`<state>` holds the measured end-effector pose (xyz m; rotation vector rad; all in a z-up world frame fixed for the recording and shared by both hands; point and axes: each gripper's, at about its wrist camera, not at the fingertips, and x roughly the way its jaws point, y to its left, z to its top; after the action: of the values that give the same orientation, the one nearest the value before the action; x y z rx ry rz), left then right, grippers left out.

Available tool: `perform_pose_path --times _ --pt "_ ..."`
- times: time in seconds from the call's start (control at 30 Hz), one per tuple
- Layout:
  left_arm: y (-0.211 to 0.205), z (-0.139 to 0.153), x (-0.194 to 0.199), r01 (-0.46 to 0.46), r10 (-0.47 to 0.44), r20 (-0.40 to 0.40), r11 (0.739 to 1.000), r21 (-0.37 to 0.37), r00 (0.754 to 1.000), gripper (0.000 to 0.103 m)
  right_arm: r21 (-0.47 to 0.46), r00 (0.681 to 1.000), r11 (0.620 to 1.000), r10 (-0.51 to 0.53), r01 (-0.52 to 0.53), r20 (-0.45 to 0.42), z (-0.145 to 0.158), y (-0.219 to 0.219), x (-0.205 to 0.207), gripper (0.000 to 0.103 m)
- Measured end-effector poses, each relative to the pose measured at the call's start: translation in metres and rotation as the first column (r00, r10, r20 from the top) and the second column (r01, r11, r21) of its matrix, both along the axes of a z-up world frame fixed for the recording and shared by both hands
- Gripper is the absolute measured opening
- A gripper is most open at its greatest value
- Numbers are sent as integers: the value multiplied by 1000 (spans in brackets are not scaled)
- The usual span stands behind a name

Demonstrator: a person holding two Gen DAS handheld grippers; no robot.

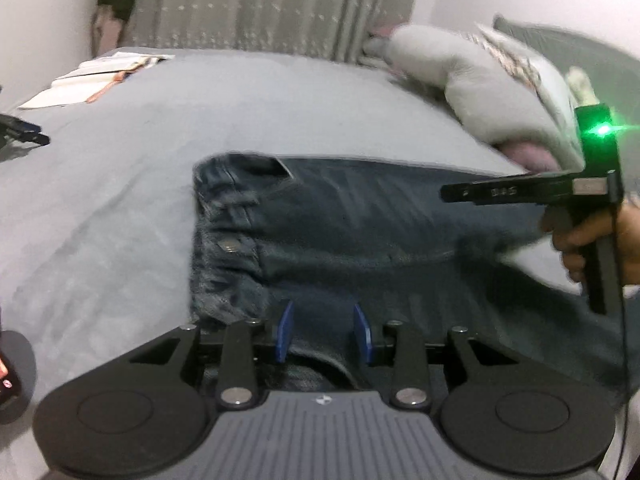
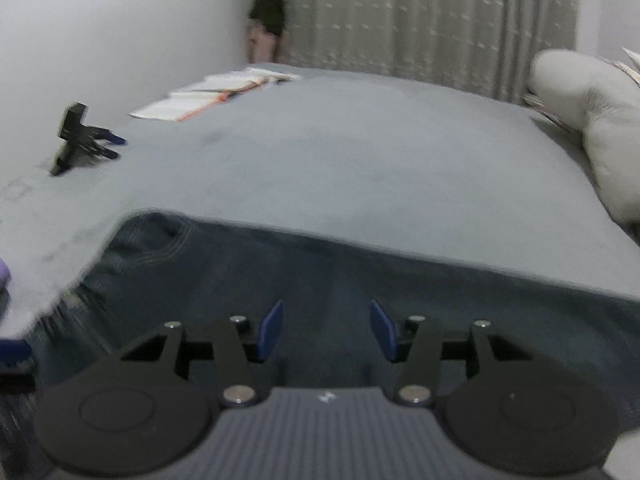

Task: Fold clothes
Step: 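Open both grippers and lay the jeans flat on the bed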

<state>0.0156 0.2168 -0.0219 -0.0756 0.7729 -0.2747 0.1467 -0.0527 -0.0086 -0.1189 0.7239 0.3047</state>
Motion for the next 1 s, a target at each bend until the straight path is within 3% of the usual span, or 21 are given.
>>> perform_pose_path --times 0.23,0.37,0.63,0.7,0.83,1.0 --pt "-9 -13 0 25 -24 -10 998 61 1000 35 -28 999 999 -44 43 -31 -46 -31 -10 48" --pt "-15 -13 1 40 -39 -11 993 112 999 35 -41 999 998 -51 51 4 -39 -30 -30 53" --pt "-11 11 4 -13 12 33 999 32 999 41 -65 995 996 -63 68 76 -23 -27 -72 77" --pt "-17 14 2 -6 5 54 1000 11 999 41 -70 993 995 -66 73 94 -19 -26 -83 77" --pt "-43 17 -6 92 -88 94 995 -35 992 46 -45 991 997 -61 67 123 -14 -24 -120 77" --pt "-88 -3 -12 212 -213 76 977 27 974 46 -76 993 996 -29 38 118 -27 -22 -162 77"
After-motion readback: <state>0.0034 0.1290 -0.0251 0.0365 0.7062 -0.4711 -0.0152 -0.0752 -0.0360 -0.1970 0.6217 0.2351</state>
